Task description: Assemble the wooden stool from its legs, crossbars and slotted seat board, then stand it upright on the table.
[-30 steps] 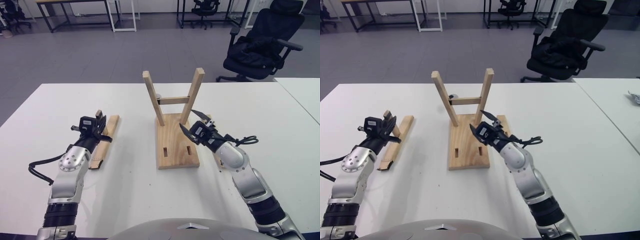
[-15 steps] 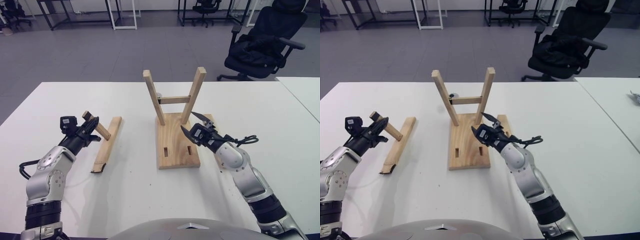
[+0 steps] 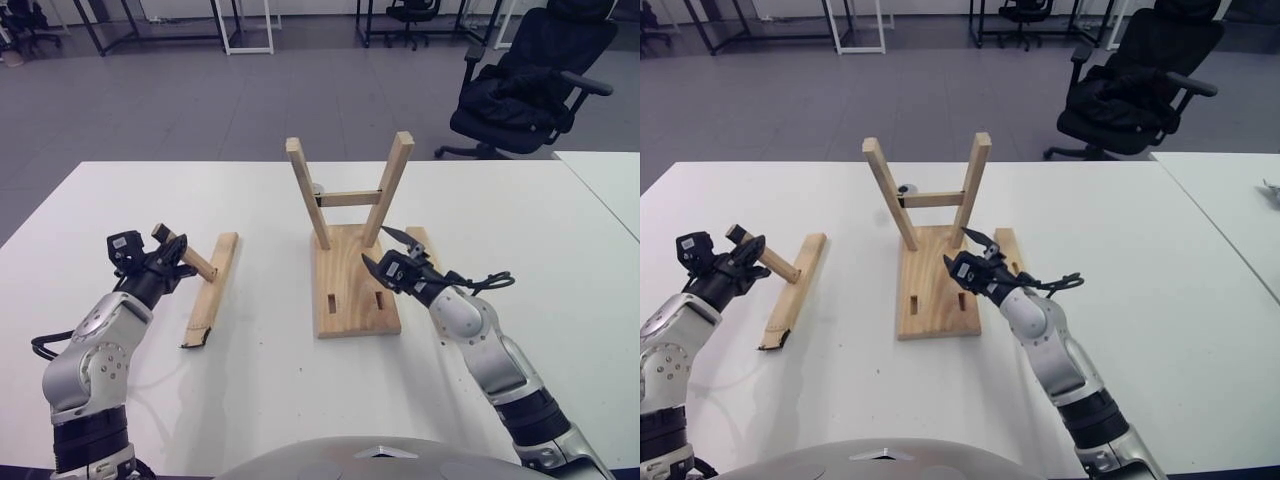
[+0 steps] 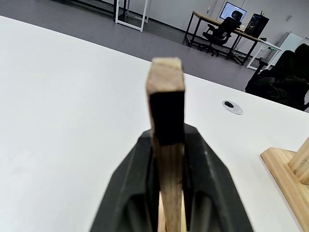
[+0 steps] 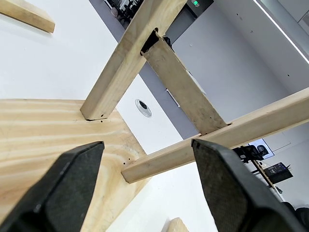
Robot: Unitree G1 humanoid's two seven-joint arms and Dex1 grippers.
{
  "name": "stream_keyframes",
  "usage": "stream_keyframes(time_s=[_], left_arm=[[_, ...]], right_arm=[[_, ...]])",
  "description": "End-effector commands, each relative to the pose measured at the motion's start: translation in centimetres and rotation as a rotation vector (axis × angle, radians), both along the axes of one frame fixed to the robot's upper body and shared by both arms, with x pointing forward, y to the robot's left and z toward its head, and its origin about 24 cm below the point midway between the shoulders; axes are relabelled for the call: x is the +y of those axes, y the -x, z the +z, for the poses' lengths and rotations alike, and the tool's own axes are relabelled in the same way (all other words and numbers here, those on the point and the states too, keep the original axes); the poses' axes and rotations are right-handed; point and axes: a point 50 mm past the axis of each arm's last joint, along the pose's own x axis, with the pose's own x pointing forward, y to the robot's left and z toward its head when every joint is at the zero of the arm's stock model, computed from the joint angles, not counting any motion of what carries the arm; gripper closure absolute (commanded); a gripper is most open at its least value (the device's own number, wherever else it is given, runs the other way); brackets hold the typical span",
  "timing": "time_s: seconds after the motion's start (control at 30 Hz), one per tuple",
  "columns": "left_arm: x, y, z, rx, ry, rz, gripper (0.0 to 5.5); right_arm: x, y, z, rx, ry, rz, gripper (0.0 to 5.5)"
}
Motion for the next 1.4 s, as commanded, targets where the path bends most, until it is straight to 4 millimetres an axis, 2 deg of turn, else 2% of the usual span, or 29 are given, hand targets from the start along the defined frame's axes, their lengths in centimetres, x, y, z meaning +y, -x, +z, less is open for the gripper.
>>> stream_keyframes(time_s=[0.03, 0.13, 0.37, 0.43, 0.53, 0.63, 0.73, 0.83, 1.0, 1.2, 1.3, 1.4], left_arm=[[0.1, 0.3, -1.3, 0.047, -0.015, 0.007, 5.1], [0.4, 0.3, -2.3, 0.062, -0.02, 0.026, 5.1], [0.2, 0.1, -2.9, 0.077, -0.122, -0.005, 5.1], [-0.1, 0.5, -3.8, 0.126, -0.183, -0.036, 5.1], [-1.5, 2.4, -6.7, 0.257, -0.27, -0.102, 5.1], [-2.4, 4.1, -9.2, 0.339, -0.227, -0.097, 5.1], [-2.8, 4.7, -10.5, 0.366, -0.204, -0.107, 5.1], [-2.5, 3.9, -9.9, 0.335, -0.226, -0.119, 5.1], [-2.2, 0.5, -6.4, 0.173, -0.261, -0.161, 5.1], [-4.0, -1.3, -3.1, 0.01, -0.28, -0.253, 3.94], [-3.4, -1.0, -2.2, 0.004, -0.32, -0.218, 3.42], [-3.2, 0.1, -2.1, 0.051, -0.331, -0.195, 3.0]], right_arm=[[0.1, 0.0, -0.1, -0.003, 0.005, 0.001, 2.12], [0.2, 0.0, -0.1, -0.002, 0.007, 0.005, 2.12], [0.2, 0.0, -0.2, -0.002, 0.019, 0.014, 2.12], [0.3, 0.0, -0.1, -0.008, 0.034, 0.018, 2.12], [0.3, 0.1, -0.1, -0.016, 0.051, 0.024, 2.12], [0.3, 0.0, -0.1, -0.02, 0.06, 0.027, 2.12], [0.3, -0.1, -0.2, -0.022, 0.07, 0.032, 2.12], [0.3, 0.1, -0.3, -0.021, 0.07, 0.031, 2.12], [0.3, 0.0, -0.6, -0.026, 0.064, 0.0, 2.12], [0.0, -0.5, -0.8, -0.03, 0.075, -0.009, 2.12], [-0.3, -0.9, -0.7, -0.036, 0.077, -0.01, 2.12], [-0.7, -1.2, -0.6, -0.04, 0.081, -0.017, 2.12]])
